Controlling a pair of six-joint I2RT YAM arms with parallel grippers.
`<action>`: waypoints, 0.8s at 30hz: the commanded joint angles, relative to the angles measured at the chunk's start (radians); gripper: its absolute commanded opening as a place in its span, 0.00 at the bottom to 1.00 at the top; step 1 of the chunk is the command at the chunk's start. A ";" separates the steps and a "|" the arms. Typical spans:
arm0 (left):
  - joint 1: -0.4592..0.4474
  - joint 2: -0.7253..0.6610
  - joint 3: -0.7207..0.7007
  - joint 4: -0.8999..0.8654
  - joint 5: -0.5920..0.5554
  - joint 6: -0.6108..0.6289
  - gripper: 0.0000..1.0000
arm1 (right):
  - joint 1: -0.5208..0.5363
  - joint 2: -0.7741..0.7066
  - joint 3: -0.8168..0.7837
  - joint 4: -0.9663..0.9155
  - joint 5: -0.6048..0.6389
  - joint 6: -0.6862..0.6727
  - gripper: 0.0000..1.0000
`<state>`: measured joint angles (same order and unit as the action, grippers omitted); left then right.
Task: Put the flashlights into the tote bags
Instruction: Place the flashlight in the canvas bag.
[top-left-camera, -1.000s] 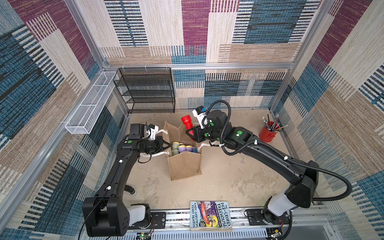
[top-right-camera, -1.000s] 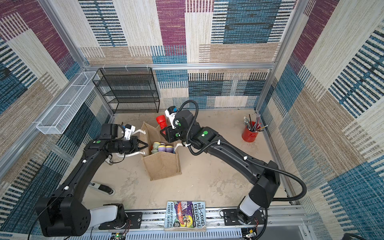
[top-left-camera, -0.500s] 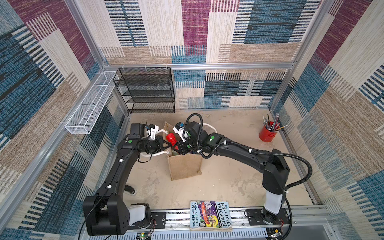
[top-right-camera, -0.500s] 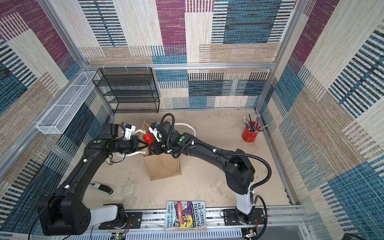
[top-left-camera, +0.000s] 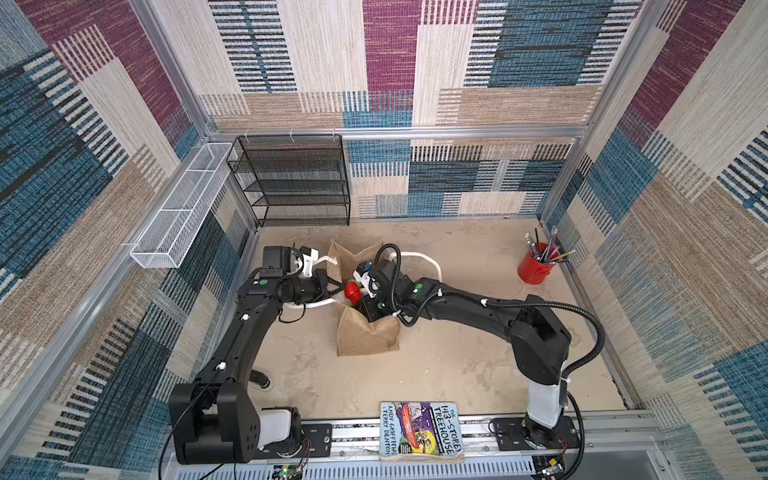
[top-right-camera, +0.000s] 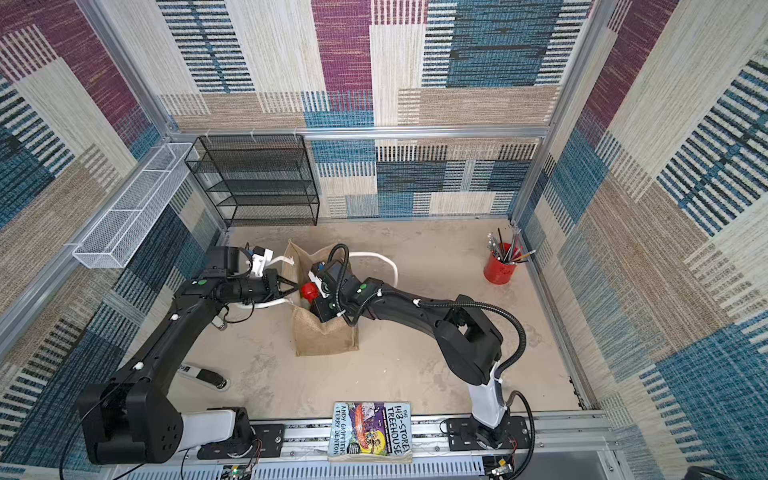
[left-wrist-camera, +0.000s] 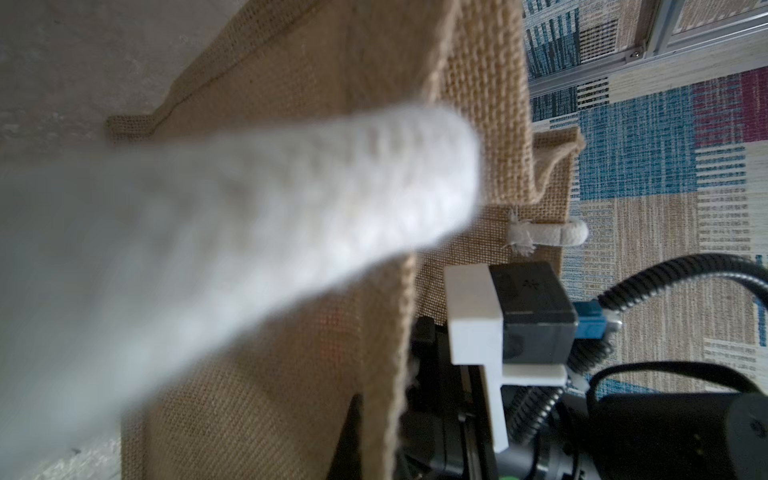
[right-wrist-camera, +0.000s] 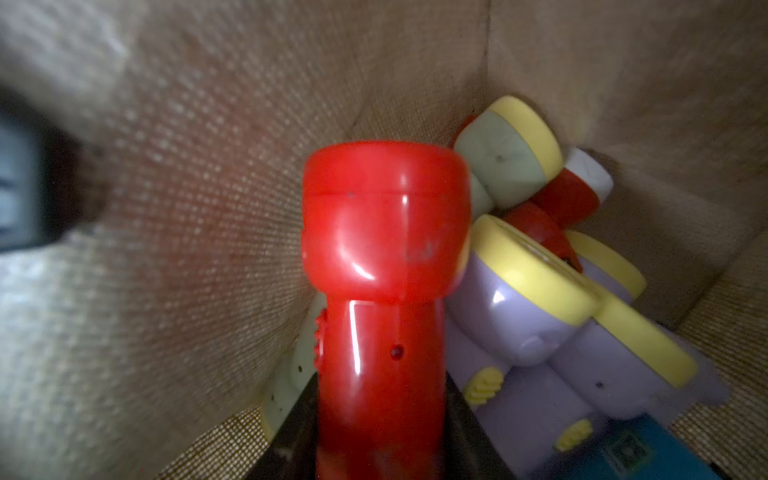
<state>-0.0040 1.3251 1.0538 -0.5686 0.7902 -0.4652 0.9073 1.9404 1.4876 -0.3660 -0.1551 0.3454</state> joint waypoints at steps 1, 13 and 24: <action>-0.003 0.021 0.005 0.059 0.012 0.002 0.05 | -0.024 0.026 -0.005 -0.066 0.082 0.023 0.33; -0.071 0.111 0.051 0.121 -0.038 -0.001 0.05 | -0.088 -0.041 -0.038 -0.091 0.148 0.029 0.50; -0.099 0.142 0.122 0.108 -0.077 -0.014 0.14 | -0.128 -0.103 0.047 -0.075 0.028 -0.039 0.67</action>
<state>-0.1013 1.4818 1.1587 -0.4557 0.7391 -0.4797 0.7788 1.8656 1.5089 -0.4549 -0.0719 0.3397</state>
